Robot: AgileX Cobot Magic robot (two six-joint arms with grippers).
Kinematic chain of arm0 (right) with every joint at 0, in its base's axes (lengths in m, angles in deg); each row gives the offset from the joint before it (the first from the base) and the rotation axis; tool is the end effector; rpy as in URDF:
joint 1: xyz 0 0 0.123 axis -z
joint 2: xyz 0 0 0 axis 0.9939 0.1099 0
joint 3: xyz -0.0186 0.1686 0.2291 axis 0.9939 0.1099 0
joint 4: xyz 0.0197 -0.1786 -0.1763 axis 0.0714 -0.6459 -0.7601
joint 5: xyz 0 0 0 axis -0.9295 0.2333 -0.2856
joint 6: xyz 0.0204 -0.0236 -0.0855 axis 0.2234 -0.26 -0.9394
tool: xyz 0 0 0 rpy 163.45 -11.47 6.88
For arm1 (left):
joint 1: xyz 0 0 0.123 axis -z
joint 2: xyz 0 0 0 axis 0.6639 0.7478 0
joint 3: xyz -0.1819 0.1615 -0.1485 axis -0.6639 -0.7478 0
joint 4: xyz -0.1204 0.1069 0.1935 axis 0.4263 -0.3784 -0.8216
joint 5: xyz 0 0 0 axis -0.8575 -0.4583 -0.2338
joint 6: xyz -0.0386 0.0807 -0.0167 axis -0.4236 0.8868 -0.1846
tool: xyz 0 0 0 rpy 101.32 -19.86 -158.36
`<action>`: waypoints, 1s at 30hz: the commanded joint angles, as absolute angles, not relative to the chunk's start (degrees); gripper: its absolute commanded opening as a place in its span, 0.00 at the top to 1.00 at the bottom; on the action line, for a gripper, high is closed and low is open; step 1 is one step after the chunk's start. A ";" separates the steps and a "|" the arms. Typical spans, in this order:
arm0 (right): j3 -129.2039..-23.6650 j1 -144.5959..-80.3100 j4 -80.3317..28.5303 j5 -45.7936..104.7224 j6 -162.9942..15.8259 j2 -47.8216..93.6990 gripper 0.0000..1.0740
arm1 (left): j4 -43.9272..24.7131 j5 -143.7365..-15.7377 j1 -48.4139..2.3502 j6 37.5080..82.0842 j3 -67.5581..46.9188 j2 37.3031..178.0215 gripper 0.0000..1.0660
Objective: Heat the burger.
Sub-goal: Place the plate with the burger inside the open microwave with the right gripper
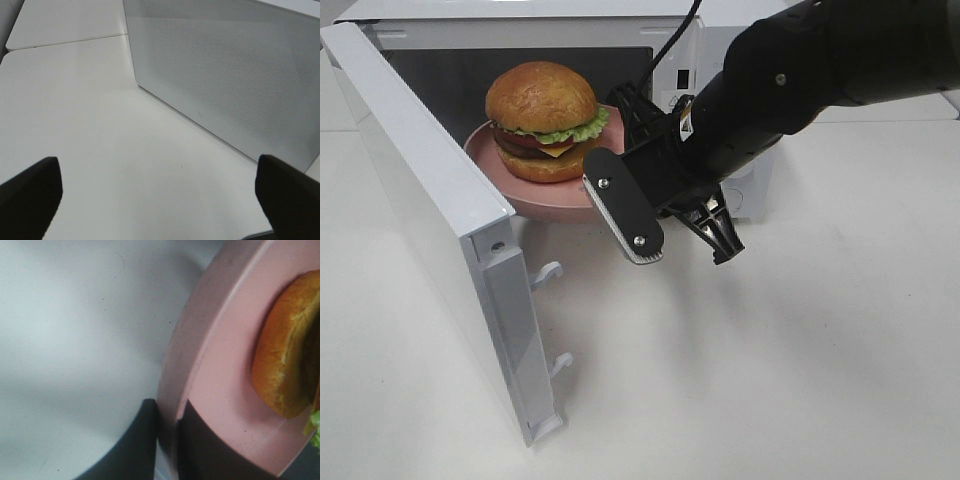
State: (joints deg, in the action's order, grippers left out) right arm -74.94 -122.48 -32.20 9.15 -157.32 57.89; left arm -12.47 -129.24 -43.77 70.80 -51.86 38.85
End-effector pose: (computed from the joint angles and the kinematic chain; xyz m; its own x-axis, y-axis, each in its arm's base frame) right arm 0.3031 0.2400 0.2036 0.6515 -0.7553 0.0707 -0.5452 -0.5309 -0.6488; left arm -0.0061 -0.0164 0.2791 -0.4145 0.1377 -0.8996 0.1888 0.9800 0.0630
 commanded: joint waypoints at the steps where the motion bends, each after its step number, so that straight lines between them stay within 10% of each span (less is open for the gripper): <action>1: -77.92 -122.48 -32.60 12.19 -156.29 58.92 0.99 | -12.30 -128.55 -43.66 70.63 -52.03 37.53 0.08; 30: -97.00 -122.65 -40.17 4.57 -140.99 72.21 0.98 | -12.30 -128.55 -43.66 70.63 -52.03 37.53 0.08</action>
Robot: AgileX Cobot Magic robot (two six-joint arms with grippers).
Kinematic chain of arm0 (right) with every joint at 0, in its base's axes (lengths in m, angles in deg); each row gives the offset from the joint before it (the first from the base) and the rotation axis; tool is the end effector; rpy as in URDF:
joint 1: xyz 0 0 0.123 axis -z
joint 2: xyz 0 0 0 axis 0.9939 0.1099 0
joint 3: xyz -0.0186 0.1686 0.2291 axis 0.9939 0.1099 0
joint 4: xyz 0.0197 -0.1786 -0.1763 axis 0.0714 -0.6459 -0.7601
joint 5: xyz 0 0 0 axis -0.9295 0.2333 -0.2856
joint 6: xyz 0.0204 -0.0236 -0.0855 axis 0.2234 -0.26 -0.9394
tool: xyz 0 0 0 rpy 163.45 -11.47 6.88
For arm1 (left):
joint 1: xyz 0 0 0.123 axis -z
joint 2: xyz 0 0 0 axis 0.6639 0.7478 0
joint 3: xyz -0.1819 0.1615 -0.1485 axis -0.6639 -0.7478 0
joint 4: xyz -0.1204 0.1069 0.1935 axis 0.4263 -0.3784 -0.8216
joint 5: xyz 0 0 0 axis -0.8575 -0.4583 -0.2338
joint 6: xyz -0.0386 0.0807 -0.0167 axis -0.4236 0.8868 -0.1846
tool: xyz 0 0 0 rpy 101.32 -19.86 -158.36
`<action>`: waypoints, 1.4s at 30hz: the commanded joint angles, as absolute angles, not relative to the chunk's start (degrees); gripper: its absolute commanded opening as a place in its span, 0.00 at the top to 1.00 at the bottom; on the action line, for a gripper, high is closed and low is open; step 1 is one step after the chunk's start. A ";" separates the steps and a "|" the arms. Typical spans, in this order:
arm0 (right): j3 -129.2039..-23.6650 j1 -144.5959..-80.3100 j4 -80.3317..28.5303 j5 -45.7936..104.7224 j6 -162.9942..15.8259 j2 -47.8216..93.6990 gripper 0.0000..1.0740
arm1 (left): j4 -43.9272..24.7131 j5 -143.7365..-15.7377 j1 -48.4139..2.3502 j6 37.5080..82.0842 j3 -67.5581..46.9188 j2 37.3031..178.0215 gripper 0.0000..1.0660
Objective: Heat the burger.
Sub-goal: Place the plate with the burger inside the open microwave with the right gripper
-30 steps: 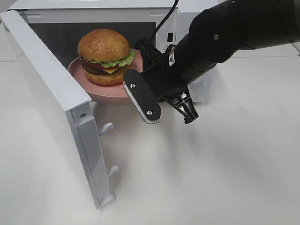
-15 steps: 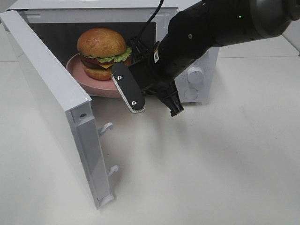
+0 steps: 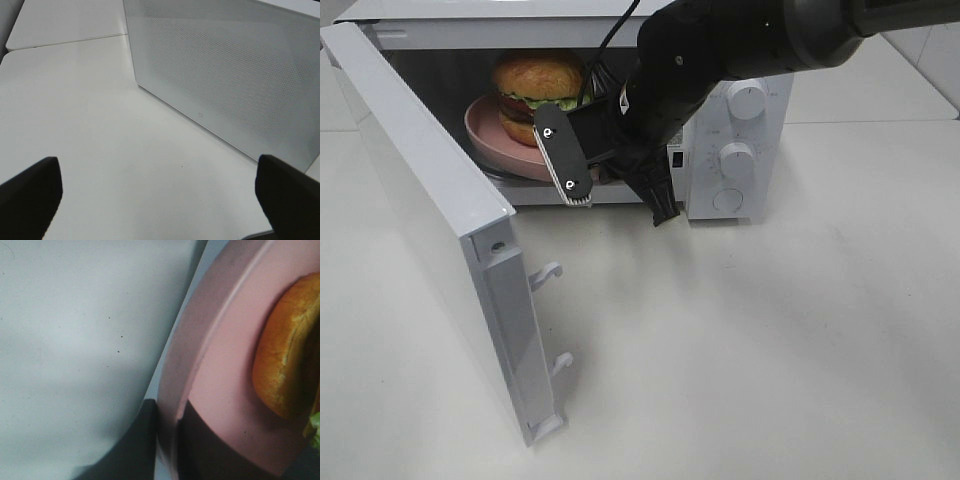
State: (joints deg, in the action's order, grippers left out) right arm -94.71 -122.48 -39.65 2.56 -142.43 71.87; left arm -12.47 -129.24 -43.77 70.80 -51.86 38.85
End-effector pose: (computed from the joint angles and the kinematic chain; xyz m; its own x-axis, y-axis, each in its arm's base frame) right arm 0.3620 0.2801 0.1937 0.5322 -0.8463 0.0246 -0.6334 -0.4173 -0.6516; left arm -0.0061 -0.0164 0.2791 -0.4145 0.1377 -0.8996 0.1888 0.9800 0.0630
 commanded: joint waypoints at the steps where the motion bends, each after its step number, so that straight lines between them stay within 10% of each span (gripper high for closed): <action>1: -97.00 -122.65 -40.17 4.57 -140.99 72.21 0.98 | -12.30 -128.55 -43.66 70.63 -52.03 37.53 0.08; 42: -120.44 -125.17 -52.94 -2.94 -117.21 89.40 0.93 | -12.30 -128.55 -43.66 70.63 -52.03 37.53 0.08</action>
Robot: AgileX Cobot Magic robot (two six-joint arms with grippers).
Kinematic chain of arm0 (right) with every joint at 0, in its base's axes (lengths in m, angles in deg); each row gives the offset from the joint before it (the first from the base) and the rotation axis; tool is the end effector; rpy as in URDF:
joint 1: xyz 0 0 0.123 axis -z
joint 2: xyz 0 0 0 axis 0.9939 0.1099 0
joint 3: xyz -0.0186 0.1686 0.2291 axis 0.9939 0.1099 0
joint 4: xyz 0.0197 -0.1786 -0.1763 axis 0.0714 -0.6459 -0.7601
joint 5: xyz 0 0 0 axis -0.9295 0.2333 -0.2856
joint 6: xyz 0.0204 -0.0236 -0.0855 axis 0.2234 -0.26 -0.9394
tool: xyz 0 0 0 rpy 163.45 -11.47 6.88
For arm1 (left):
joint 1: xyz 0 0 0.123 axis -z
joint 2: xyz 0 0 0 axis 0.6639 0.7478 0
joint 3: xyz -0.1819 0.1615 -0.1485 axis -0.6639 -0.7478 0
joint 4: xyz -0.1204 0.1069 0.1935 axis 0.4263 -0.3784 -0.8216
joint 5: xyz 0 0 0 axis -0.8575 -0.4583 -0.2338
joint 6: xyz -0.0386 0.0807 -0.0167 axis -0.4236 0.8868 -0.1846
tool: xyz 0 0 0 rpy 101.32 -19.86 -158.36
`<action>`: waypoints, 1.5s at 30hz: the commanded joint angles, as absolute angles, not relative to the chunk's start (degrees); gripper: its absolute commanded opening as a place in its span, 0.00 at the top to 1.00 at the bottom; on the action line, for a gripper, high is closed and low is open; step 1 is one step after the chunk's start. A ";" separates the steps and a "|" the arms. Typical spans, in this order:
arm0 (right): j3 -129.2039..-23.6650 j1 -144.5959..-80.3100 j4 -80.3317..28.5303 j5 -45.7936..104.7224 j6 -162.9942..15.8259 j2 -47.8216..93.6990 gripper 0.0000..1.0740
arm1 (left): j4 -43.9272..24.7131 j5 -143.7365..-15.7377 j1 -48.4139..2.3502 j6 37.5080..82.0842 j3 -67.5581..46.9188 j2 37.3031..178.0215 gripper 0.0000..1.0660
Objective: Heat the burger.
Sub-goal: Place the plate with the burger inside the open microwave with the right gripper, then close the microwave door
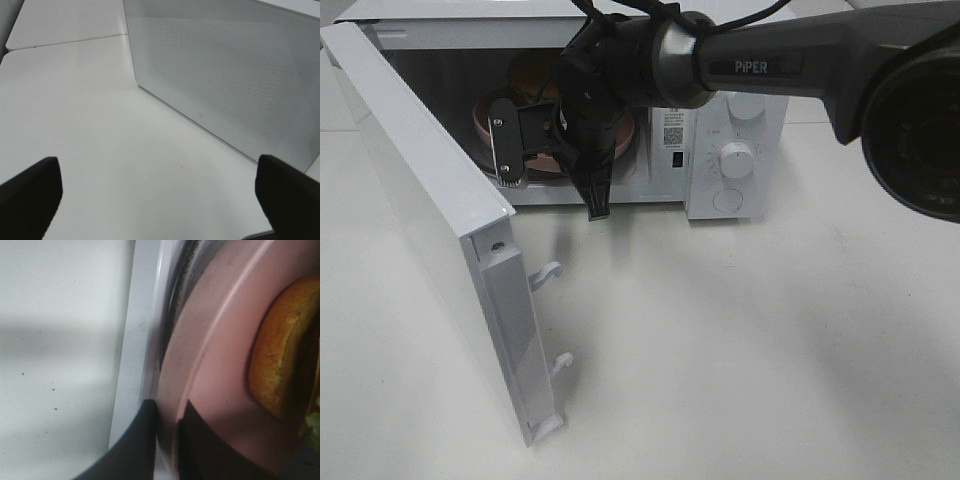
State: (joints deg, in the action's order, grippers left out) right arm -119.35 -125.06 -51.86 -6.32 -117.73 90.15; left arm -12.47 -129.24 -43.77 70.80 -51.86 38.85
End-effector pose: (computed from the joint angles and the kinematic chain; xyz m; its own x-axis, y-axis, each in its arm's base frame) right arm 0.4111 0.3338 0.1579 0.3126 -0.9490 -0.0414 -0.7172 -0.2073 -0.6653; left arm -0.0061 -0.0164 0.2791 -0.4145 0.1377 -0.8996 0.1888 0.9800 0.0630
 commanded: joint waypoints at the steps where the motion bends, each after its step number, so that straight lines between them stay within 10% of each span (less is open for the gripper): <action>1: -120.44 -125.17 -52.94 -2.94 -117.21 89.40 0.93 | -12.30 -128.55 -43.66 70.63 -52.03 37.53 0.08; 45: -119.98 -125.29 -51.63 -7.06 -104.95 88.26 0.33 | -12.30 -128.55 -43.66 70.63 -52.03 37.53 0.08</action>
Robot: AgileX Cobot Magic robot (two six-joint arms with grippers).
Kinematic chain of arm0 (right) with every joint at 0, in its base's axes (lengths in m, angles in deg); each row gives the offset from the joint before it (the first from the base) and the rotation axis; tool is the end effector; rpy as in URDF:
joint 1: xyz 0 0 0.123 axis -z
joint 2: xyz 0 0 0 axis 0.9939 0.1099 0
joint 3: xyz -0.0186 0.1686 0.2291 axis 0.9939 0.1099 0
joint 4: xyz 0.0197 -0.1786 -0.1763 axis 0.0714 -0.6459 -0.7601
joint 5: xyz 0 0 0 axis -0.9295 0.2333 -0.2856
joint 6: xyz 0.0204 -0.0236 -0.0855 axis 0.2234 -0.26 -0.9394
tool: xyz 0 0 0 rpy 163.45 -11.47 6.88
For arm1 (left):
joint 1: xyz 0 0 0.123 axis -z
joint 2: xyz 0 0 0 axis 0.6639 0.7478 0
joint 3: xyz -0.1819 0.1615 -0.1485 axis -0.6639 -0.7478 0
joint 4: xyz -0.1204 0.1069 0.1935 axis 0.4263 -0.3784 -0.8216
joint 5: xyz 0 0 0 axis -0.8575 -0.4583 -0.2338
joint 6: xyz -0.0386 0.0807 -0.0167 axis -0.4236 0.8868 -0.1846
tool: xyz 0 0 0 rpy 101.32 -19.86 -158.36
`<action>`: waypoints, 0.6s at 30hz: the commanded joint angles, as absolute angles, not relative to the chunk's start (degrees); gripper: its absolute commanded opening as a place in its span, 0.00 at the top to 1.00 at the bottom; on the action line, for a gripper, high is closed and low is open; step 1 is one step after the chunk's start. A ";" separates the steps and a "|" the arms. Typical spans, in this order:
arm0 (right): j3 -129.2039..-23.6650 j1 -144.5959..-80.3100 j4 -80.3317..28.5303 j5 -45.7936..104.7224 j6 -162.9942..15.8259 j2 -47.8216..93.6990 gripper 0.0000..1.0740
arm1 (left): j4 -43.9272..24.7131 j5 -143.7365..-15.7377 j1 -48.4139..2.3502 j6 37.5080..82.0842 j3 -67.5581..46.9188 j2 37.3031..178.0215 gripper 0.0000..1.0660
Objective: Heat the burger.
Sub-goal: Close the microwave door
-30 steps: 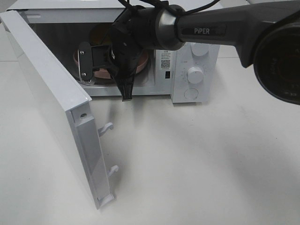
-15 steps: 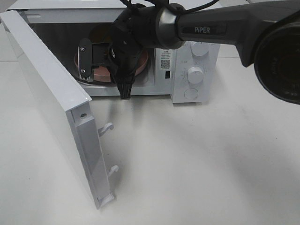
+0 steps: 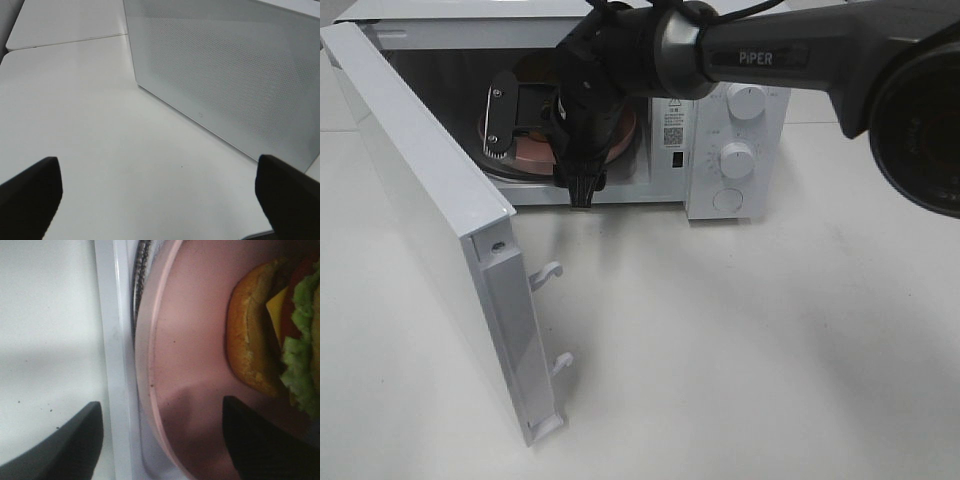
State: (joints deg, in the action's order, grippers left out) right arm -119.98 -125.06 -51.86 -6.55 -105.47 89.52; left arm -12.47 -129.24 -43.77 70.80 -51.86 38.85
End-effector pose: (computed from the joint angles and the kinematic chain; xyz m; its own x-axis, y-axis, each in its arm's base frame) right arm 0.4118 0.3342 0.1668 0.1542 -0.9694 -0.1909 -0.7581 0.0078 -0.6521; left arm -0.0061 -0.0164 0.2791 -0.4145 0.1377 -0.8996 0.1888 0.9800 0.0630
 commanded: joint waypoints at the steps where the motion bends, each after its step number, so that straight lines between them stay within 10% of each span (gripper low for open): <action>1: -119.98 -125.29 -51.63 -7.18 -104.72 87.91 0.33 | -12.30 -128.55 -43.66 70.63 -52.03 37.53 0.08; 18: -108.98 -125.29 -52.08 -1.16 -103.18 81.50 0.33 | -12.30 -128.55 -43.66 70.63 -52.03 37.53 0.08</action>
State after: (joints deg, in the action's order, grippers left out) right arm -109.15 -125.06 -51.91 -1.91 -103.64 82.35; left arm -12.47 -129.24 -43.77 70.80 -51.86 38.85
